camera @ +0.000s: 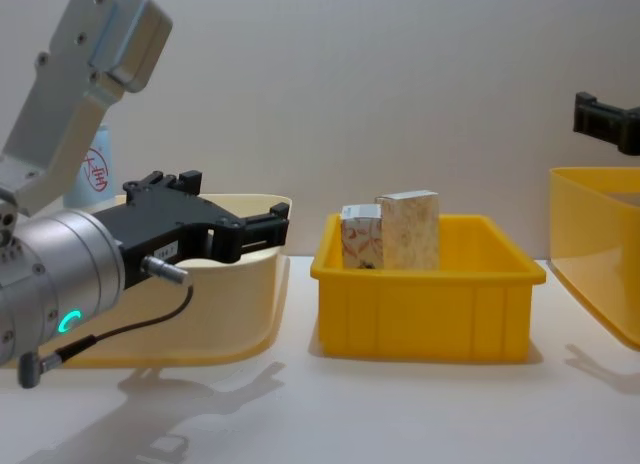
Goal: Bimanual collaborative sorting of washing and personal care products
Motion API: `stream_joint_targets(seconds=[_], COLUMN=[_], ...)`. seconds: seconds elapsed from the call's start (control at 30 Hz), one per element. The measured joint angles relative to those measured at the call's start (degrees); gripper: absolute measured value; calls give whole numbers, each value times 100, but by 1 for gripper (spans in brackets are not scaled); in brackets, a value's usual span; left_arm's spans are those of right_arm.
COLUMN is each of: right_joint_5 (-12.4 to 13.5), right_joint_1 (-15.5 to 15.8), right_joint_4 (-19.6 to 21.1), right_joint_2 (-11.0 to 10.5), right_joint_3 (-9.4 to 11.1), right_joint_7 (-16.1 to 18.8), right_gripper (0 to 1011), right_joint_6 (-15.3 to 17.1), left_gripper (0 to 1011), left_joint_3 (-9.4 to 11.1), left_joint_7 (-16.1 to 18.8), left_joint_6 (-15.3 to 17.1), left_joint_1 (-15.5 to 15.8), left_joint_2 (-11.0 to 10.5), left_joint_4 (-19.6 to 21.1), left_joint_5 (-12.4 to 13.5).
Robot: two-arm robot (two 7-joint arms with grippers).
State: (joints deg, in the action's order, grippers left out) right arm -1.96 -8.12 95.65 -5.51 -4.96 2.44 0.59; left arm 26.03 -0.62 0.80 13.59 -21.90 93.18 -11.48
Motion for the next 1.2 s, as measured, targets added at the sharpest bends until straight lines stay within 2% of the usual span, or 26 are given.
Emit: stream_joint_targets(seconds=[0.27, 0.93, 1.2], right_joint_5=[195, 1554, 1819], right_joint_1=[94, 754, 882], right_joint_4=[60, 472, 551], right_joint_2=[-147, -1165, -1362], right_joint_3=[-88, -676, -794], right_joint_7=[4, 117, 139], right_gripper=[1001, 1001, 1001], right_joint_6=[10, 114, 134], left_gripper=[1001, 1002, 1002], left_joint_3=[0, 0, 0], left_joint_7=[0, 0, 0], left_joint_6=[0, 0, 0], left_joint_1=[0, 0, 0], left_joint_2=[0, 0, 0], left_joint_4=[0, 0, 0], left_joint_5=[0, 0, 0])
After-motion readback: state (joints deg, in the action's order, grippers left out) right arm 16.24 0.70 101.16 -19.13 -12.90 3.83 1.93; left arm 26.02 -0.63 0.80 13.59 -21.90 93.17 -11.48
